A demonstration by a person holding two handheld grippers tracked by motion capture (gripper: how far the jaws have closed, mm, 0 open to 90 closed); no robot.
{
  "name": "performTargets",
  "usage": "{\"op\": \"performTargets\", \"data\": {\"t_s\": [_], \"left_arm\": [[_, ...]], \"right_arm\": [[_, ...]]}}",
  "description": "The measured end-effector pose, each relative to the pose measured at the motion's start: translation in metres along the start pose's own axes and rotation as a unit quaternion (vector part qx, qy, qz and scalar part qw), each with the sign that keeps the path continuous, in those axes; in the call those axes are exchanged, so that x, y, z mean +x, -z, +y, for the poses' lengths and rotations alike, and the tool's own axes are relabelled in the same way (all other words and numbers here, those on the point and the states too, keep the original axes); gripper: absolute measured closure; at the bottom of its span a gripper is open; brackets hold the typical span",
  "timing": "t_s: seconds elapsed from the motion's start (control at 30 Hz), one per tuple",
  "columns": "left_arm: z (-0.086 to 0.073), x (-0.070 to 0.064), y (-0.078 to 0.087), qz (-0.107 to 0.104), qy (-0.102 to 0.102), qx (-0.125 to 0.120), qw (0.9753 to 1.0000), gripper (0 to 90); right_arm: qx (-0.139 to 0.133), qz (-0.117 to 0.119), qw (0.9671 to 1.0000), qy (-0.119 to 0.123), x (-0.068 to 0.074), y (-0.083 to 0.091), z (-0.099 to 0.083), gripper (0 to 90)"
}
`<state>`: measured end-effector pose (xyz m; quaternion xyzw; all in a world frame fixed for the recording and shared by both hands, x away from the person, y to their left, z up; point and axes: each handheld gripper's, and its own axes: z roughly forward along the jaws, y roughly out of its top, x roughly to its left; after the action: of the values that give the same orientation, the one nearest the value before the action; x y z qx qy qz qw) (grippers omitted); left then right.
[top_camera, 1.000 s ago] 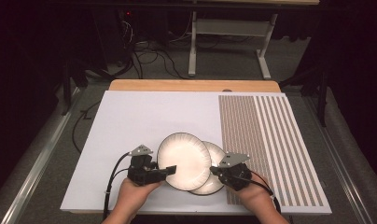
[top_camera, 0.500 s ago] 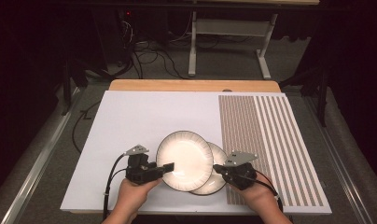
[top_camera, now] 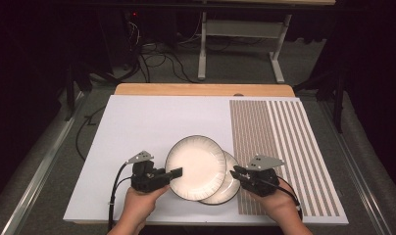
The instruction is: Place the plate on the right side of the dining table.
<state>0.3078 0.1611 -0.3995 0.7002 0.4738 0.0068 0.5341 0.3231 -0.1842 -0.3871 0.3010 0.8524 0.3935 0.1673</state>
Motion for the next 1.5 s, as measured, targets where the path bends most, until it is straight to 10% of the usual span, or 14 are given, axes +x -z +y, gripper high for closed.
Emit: {"op": "performTargets", "data": {"t_s": [0.53, 1.03, 1.2, 1.5], "left_arm": [[0.006, -0.002, 0.003, 0.009, -0.024, -0.045, 0.9987, 77.8], [0.007, -0.003, 0.011, 0.029, -0.118, -0.081, 0.9892, 77.5], [0.008, -0.008, 0.012, 0.036, -0.166, -0.072, 0.9828, 76.9], [0.008, -0.008, 0.016, 0.04, -0.182, -0.065, 0.9803, 76.5]], "right_arm": [[-0.073, -0.046, 0.9944, -0.061, -0.032, 0.042, -0.015, 52.5], [-0.119, -0.095, 0.9846, -0.086, -0.044, 0.069, -0.029, 0.9], [-0.111, -0.095, 0.9849, -0.092, -0.045, 0.071, -0.034, 0.4], [-0.128, -0.101, 0.9831, -0.083, -0.045, 0.07, -0.033, 0.5]]}}
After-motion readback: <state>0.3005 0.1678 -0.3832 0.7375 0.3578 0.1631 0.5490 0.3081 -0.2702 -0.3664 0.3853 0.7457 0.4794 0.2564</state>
